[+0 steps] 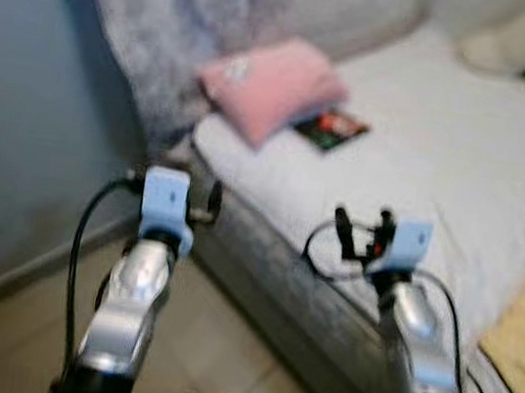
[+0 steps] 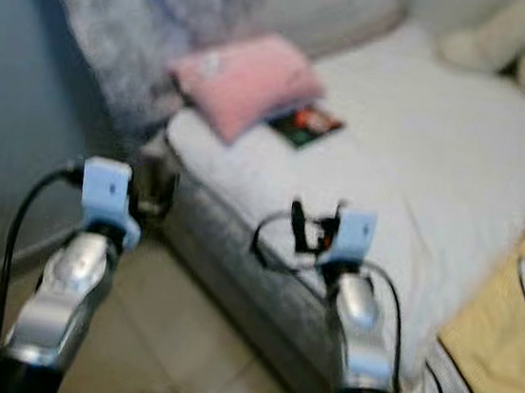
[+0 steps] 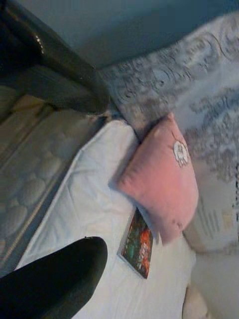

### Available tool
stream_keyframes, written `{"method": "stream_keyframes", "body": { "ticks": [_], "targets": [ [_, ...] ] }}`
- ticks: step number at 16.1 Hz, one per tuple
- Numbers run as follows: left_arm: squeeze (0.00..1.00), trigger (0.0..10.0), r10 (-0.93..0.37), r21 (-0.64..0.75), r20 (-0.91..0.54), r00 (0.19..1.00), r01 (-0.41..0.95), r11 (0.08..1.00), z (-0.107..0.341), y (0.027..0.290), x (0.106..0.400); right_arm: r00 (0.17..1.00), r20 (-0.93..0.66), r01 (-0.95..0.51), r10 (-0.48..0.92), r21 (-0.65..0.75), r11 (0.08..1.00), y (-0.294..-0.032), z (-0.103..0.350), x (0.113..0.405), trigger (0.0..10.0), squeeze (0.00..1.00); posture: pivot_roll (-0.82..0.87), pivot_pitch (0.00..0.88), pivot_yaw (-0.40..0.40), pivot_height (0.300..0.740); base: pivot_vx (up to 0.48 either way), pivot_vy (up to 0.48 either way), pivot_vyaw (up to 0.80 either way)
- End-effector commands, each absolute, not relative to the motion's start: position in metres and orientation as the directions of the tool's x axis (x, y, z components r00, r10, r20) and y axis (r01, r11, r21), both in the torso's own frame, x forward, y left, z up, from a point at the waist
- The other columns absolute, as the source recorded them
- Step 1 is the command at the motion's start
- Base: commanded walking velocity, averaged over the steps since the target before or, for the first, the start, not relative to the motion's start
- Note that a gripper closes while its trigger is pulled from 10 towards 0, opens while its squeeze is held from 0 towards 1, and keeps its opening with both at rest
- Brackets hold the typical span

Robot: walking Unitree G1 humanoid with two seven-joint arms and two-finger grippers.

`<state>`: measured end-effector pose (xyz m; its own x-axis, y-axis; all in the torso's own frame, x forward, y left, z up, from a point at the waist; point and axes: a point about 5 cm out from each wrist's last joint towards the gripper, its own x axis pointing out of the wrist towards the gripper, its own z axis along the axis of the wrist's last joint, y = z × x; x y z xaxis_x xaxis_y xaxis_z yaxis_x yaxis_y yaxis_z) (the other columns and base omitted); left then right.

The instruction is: Clean up the room

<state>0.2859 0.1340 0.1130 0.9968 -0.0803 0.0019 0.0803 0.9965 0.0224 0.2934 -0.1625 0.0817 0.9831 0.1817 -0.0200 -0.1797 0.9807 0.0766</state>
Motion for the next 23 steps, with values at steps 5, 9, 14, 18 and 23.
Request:
{"method": "stream_keyframes", "body": {
  "ticks": [5, 9, 14, 18, 23],
  "targets": [
    [0.0, 10.0, -0.033, 0.03, -0.102, 0.994, 0.036, 0.999, 0.093, 0.163, 0.262, 0.989, -0.035, -0.142, 0.145, 0.081, 0.987, -0.186, 0.08, 0.279, 10.0, 0.0, -0.03, 0.0, -0.001, 0.74, 0.0, 0.0, 0.61],
    [0.0, 10.0, -0.155, -0.047, -0.276, 0.949, 0.148, 0.988, 0.071, 0.156, 0.241, 0.98, -0.088, -0.176, 0.181, 0.057, 0.983, -0.198, 0.07, 0.252, 10.0, 0.0, -0.02, 0.0, -0.008, 0.74, 0.0, 0.0, 0.53],
    [0.0, 10.0, -0.092, 0.03, -0.077, 0.993, 0.095, 0.995, 0.108, 0.152, 0.261, 0.971, -0.062, -0.228, 0.231, 0.052, 0.972, -0.184, 0.076, 0.262, 10.0, 0.0, -0.02, 0.0, -0.021, 0.74, 0.278, 0.0, 0.5],
    [0.0, 10.0, -0.097, 0.048, -0.093, 0.991, 0.102, 0.994, 0.108, 0.155, 0.265, 0.976, -0.046, -0.213, 0.215, 0.044, 0.976, -0.178, 0.08, 0.274, 10.0, 0.0, 0.0, 0.0, -0.019, 0.74, 0.48, 0.0, 0.12],
    [0.0, 10.0, -0.094, 0.053, -0.093, 0.991, 0.1, 0.994, 0.11, 0.157, 0.27, 0.978, -0.005, -0.21, 0.211, 0.042, 0.977, -0.173, 0.086, 0.282, 10.0, 0.0, 0.02, 0.0, -0.017, 0.74, 0.463, 0.0, 0.0]
  ]
}}
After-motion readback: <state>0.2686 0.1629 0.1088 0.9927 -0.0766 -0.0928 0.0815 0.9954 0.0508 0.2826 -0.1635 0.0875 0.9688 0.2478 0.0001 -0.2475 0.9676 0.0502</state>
